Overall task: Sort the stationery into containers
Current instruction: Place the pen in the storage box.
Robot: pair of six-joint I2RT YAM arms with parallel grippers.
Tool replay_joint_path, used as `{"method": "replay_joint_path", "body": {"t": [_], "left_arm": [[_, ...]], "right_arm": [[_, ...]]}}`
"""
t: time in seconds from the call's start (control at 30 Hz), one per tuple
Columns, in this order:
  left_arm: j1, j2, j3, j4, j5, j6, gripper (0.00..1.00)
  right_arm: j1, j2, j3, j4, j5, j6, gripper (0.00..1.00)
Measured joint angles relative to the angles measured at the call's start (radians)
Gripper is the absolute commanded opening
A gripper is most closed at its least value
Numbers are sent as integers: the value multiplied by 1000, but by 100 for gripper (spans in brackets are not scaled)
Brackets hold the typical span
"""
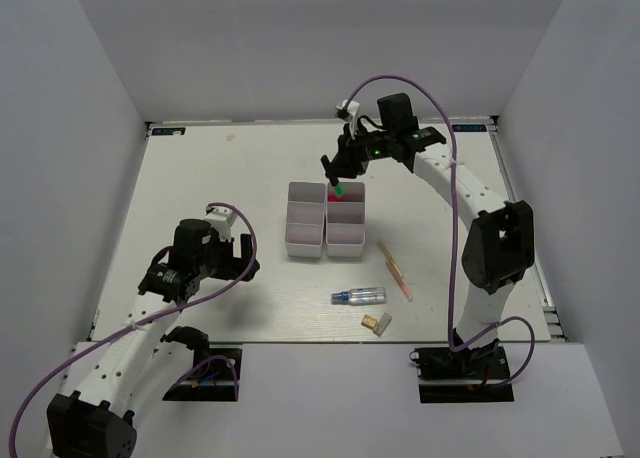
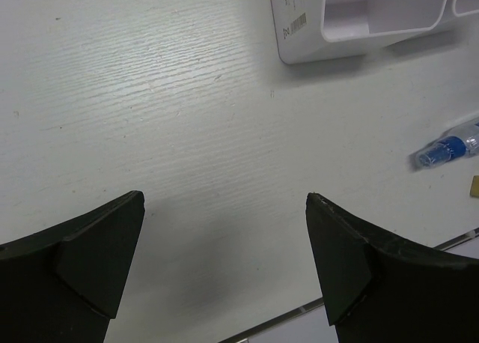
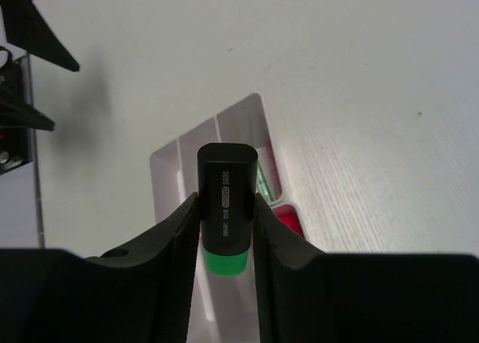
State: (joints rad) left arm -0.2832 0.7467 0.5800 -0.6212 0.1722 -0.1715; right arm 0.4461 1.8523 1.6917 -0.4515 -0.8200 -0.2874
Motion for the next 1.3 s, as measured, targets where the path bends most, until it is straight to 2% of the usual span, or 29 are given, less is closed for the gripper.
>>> {"method": "replay_joint_path", "body": {"t": [0.33, 0.8, 0.83, 0.93, 1.03, 1.3], "left_arm": [[0, 4, 0, 0, 0, 6, 99], [0, 4, 0, 0, 0, 6, 99], [0, 4, 0, 0, 0, 6, 99], [0, 4, 0, 0, 0, 6, 99], [0, 4, 0, 0, 0, 6, 99], [0, 4, 0, 0, 0, 6, 99]], "right_arm": [[2, 1, -72, 106, 132, -33, 0], [17, -5, -229, 209, 220, -77, 0], [19, -9, -234, 216, 224, -82, 2], [25, -19, -249, 223, 232, -93, 20], [29, -31, -264, 223, 243, -113, 32], [39, -47, -282, 206, 256, -138, 51]]}}
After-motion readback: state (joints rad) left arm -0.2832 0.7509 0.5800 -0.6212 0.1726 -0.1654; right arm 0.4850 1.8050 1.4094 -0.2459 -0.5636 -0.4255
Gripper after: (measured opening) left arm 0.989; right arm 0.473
